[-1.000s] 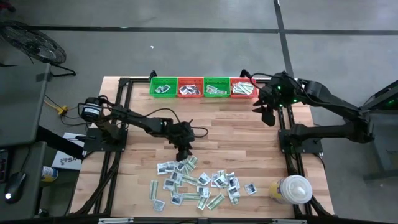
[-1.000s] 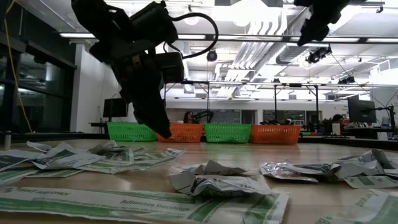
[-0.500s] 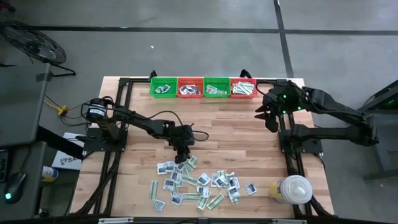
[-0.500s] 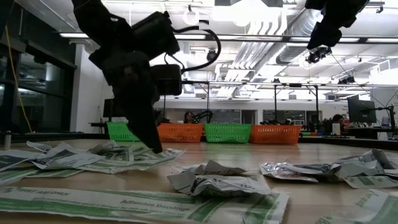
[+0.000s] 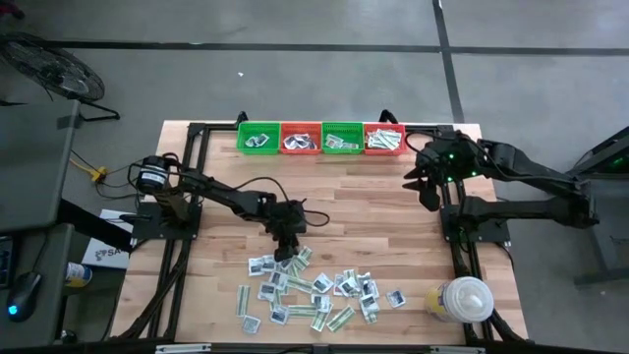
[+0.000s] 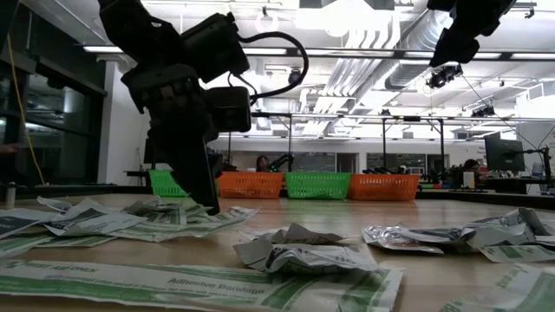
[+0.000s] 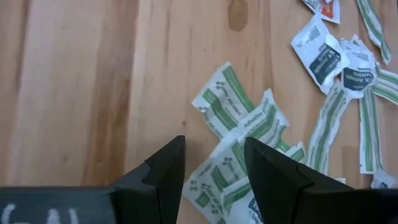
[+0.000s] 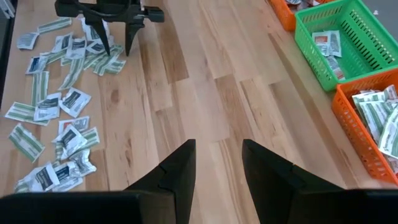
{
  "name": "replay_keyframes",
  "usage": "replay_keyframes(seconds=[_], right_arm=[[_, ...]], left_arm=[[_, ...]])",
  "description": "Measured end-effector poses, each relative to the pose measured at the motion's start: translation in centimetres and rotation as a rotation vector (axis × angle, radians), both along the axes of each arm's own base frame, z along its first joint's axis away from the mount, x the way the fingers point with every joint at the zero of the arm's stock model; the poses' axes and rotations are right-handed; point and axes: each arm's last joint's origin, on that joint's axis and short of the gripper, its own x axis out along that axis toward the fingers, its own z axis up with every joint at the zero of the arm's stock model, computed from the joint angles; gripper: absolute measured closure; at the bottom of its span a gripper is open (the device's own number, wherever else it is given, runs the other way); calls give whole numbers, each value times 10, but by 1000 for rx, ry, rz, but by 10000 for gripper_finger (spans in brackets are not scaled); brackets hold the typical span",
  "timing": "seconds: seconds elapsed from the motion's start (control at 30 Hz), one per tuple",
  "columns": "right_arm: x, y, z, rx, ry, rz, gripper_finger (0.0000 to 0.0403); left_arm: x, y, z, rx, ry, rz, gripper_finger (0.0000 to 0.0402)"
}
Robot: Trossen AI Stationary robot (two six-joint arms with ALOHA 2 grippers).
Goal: Pick & Place First Aid Supplies
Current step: Put the green bandage pack in the right orange bin
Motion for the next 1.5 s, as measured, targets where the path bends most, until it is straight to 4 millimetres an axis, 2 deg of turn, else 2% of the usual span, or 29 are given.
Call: replay_keyframes(seconds=[0.43,0.73,1.5], right_arm=[[5,4,3,-14,-42,-11,279],[6,6,4,-2,-47,-19,279],[6,6,4,13,-48,-26,279]], left_arm=[[4,-2,2,54,-57,32,239],[18,-4,-25,-13,-75,15,239],[12,-6,-30,-46,-28,-96,239]])
